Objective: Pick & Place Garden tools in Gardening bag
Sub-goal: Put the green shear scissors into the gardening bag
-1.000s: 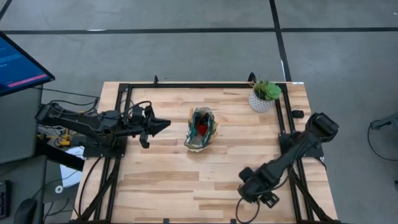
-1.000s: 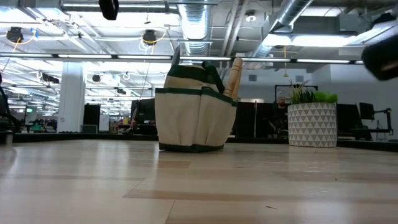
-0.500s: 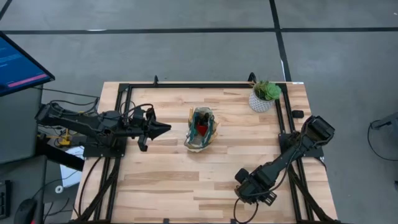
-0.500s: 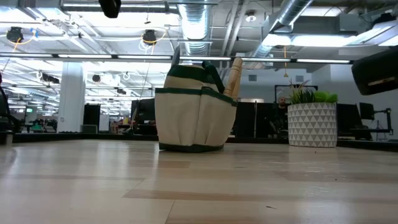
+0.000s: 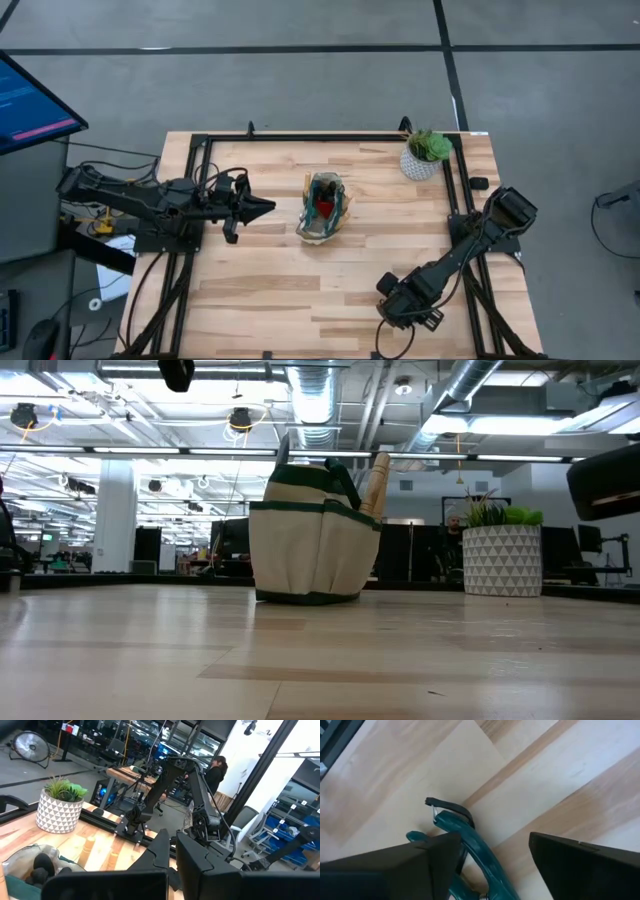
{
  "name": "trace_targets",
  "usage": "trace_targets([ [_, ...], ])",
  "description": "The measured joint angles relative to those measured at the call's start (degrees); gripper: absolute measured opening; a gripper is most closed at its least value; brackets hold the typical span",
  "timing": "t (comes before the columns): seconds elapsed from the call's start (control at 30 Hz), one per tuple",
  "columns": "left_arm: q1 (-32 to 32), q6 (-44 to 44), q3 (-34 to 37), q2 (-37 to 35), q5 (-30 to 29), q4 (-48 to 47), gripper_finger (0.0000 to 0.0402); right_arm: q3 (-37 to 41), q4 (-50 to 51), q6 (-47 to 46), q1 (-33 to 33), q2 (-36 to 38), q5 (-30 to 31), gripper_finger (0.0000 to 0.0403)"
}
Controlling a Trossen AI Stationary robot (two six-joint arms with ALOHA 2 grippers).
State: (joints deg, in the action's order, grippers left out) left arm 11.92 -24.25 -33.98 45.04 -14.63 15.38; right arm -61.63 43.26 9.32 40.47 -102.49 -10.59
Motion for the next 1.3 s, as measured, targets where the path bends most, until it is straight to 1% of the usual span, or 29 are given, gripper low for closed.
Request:
trace_targets([
  [0.17,0.0,0.0,0.0,0.0,0.0,0.0,0.0002,-1.7,2.4,-1.2,-0.5,0.1,0.0,0.0197],
  [0.33,0.0,0.0,0.0,0.0,0.0,0.0,0.0002,-4.9,3.3,-1.3,-1.8,0.1,0.0,0.0185],
  [0.47,0.0,-0.1,0.0,0.0,-0.1,0.0,0.0002,-5.5,3.8,-1.3,-2.4,0.1,-0.4,0.0187],
  [0.73,0.0,0.0,0.0,0.0,-0.1,0.0,0.0002,-3.3,11.0,0.9,-1.2,0.1,-2.4,0.0213],
  [0.9,0.0,0.0,0.0,0.0,-0.1,0.0,0.0002,-2.8,8.5,4.4,-0.2,0.1,-2.4,0.0220],
  [1.13,0.0,0.0,0.0,0.0,-0.1,0.0,0.0002,-2.8,4.6,4.8,-0.3,0.1,-1.3,0.0214],
  [1.3,0.0,0.0,0.0,0.0,-0.1,0.0,0.0002,-0.5,2.9,4.3,-0.2,0.0,-2.1,0.0208],
])
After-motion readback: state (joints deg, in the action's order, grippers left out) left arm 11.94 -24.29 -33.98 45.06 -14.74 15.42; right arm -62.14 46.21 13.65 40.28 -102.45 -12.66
